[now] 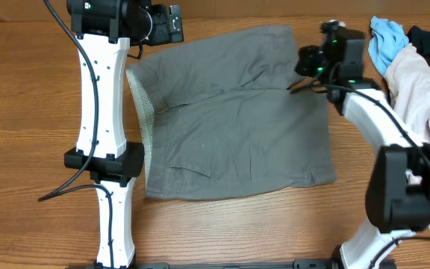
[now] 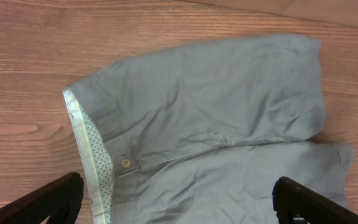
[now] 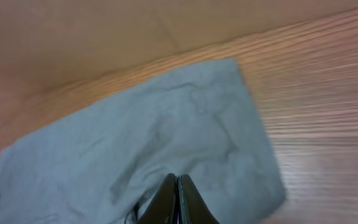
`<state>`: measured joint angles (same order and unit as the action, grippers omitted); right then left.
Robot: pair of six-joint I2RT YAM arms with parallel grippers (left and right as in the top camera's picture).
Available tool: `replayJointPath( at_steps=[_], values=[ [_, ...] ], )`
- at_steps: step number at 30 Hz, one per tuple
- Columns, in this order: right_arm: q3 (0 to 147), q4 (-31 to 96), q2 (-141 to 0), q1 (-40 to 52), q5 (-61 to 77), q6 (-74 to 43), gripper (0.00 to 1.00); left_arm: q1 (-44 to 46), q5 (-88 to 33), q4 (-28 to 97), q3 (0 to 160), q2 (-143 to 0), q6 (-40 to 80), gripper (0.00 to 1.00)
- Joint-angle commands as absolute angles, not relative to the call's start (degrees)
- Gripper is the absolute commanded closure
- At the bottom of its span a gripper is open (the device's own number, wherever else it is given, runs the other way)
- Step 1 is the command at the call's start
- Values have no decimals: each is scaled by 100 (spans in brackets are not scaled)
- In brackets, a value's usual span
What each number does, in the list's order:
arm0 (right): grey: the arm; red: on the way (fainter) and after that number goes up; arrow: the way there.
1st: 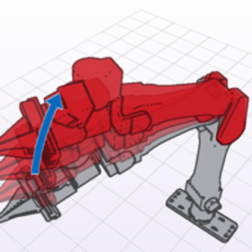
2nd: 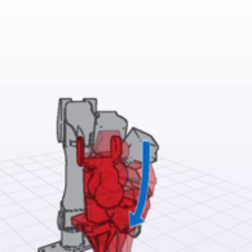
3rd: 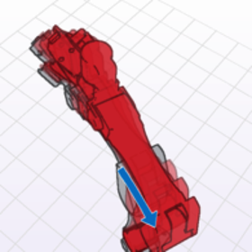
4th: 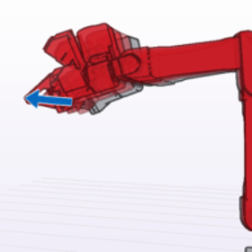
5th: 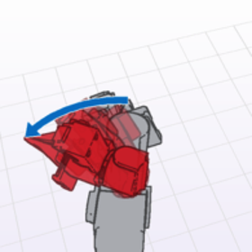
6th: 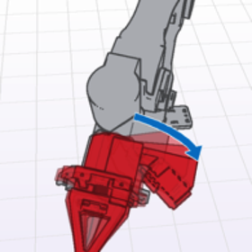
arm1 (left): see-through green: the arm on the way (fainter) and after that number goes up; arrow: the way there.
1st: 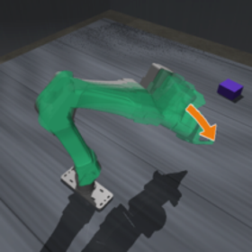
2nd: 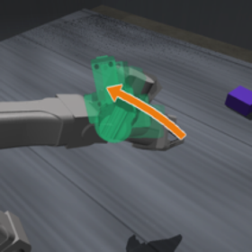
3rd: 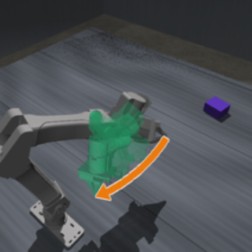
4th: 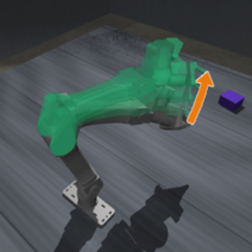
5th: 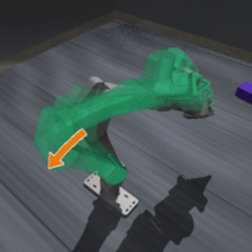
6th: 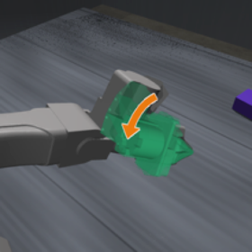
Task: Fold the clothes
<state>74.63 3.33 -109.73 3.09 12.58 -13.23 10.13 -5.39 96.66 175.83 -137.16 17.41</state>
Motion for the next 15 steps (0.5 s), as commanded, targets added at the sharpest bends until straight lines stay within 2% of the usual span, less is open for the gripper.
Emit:
replayJointPath(
  at_steps=[1,15],
  values=[
    [7585,215,-11419,447,906,-1197,96,1031,-561,9679,17596,-13692,1651,0],
    [7581,851,-11961,318,412,-1052,96,1031,-561,9679,17596,-13692,1651,0]
  ],
)
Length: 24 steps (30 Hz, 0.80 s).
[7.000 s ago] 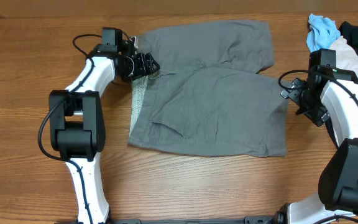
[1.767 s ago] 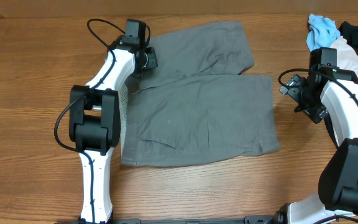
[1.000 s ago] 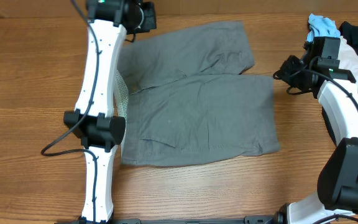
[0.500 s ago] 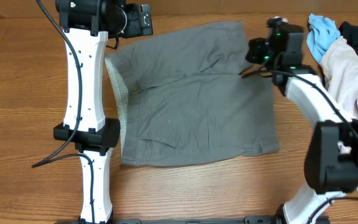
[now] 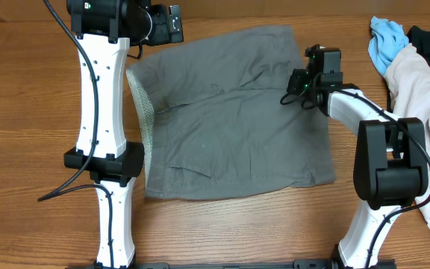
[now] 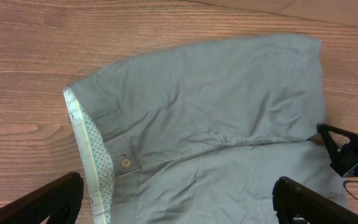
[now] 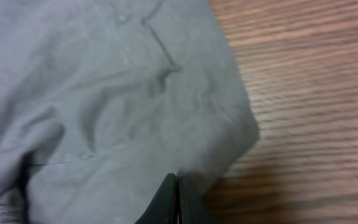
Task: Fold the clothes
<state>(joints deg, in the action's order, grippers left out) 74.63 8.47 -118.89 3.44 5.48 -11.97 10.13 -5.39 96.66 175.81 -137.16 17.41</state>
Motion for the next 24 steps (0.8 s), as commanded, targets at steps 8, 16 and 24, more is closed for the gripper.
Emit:
replayJointPath(
  at_steps=[8,16,24],
  values=[
    [7583,528,-11974,314,421,-1000,96,1031,-558,9679,17596,-13692,1651,0],
    [7909,429,-11959,298,1306,-1022,96,1020,-558,9679,17596,-13692,1651,0],
    [7695,829,-12180,303,705,-1022,96,1020,-558,9679,17596,-13692,1651,0]
  ],
)
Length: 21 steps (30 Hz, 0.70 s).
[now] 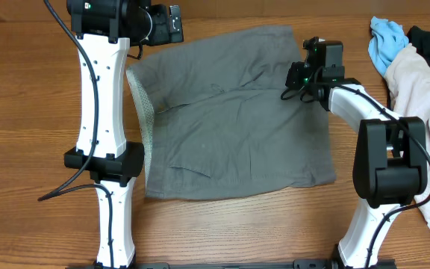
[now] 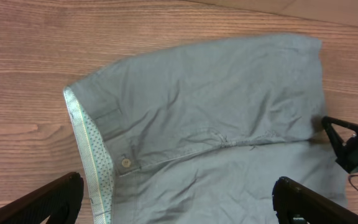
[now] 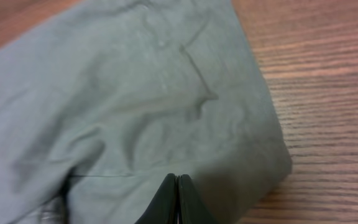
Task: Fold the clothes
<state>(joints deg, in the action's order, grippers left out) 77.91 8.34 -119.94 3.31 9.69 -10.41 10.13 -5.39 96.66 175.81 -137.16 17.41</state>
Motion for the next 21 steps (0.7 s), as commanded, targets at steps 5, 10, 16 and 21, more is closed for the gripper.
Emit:
replayJointPath(
  at_steps=[5,10,16,21],
  values=[
    [7693,847,-12429,303,696,-1020,96,1020,-558,9679,17596,-13692,1651,0],
    [7693,1007,-12440,285,-128,-1024,96,1017,-558,9679,17596,-13692,1651,0],
    [7693,1389,-12442,137,-1199,-1020,96,1015,-558,9677,17596,-13692,1651,0],
    [7693,1404,-12442,-115,-987,-1028,96,1015,-558,9679,17596,-13692,1651,0]
  ],
)
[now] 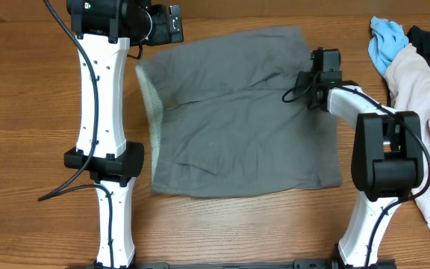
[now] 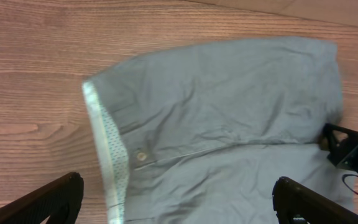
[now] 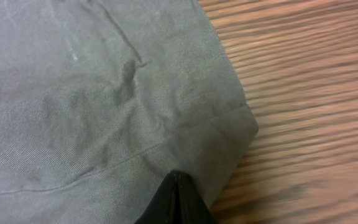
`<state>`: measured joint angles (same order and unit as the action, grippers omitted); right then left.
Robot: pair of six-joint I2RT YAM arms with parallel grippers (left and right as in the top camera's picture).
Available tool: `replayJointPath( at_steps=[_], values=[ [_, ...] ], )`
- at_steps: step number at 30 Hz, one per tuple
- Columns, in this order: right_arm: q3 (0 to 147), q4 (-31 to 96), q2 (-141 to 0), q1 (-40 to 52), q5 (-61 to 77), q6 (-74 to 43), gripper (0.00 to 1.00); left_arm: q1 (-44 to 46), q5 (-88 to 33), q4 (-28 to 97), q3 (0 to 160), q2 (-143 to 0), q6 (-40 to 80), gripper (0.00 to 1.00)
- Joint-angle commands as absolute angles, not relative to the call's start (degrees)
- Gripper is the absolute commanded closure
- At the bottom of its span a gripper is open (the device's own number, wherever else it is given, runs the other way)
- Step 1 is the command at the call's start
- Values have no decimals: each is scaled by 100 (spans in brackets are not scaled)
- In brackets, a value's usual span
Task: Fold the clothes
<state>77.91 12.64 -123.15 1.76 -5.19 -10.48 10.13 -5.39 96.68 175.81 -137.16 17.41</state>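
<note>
Grey shorts (image 1: 237,112) lie spread flat on the wooden table (image 1: 28,149). Their waistband with patterned lining (image 2: 107,155) is to the left and both legs point right. My right gripper (image 3: 178,177) is shut, its joined tips touching the fabric beside a leg's hem corner (image 3: 241,121). From above, the right gripper (image 1: 310,96) sits at the shorts' right edge, between the two legs. My left gripper (image 2: 176,205) is open wide and hangs high over the waist end, with nothing between its fingers (image 2: 48,199).
A heap of other clothes lies at the right edge: a blue cloth (image 1: 387,37), a black piece and a pale garment (image 1: 424,90). The left arm's white column (image 1: 103,112) stands just left of the waistband.
The whole pair of shorts has shifted a little to the right, away from the left arm's column. My right gripper, still shut, has also moved right and touches the fabric. The left arm is unmoved.
My right gripper was shut above the far leg. It then came down to the shorts' right edge and stayed there, shut. By now the shorts lie slightly further right. My left gripper has stayed open above the waist throughout.
</note>
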Motion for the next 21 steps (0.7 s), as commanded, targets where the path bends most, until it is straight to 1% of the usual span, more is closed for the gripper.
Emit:
replayJointPath(
  at_steps=[1,6,7,9,10,12,14,15,21],
  values=[
    [7693,1378,-12442,-156,-886,-1044,96,1015,-556,9679,17596,-13692,1651,0],
    [7762,1131,-12361,-178,-217,-1020,96,1015,-556,9677,17596,-13692,1653,0],
    [7832,1170,-12304,-178,-80,-996,94,1015,-556,9679,17596,-13692,1651,0],
    [8044,1391,-12112,-167,117,-1000,88,1015,-556,9679,17596,-13692,1651,0],
    [8160,1555,-11990,-167,169,-1004,82,1015,-558,9677,17596,-13692,1653,0],
    [8396,1964,-11703,-167,185,-1079,56,1015,-556,9679,17596,-13692,1651,0],
    [8602,2458,-11321,-167,183,-1181,46,1013,-556,9679,17596,-13692,1651,0],
    [8683,2740,-11098,-167,185,-1229,43,1013,-556,9679,17596,-13692,1651,0],
    [8761,4056,-9872,-200,215,-1695,36,1026,-556,9679,17596,-13692,1651,0]
  ],
)
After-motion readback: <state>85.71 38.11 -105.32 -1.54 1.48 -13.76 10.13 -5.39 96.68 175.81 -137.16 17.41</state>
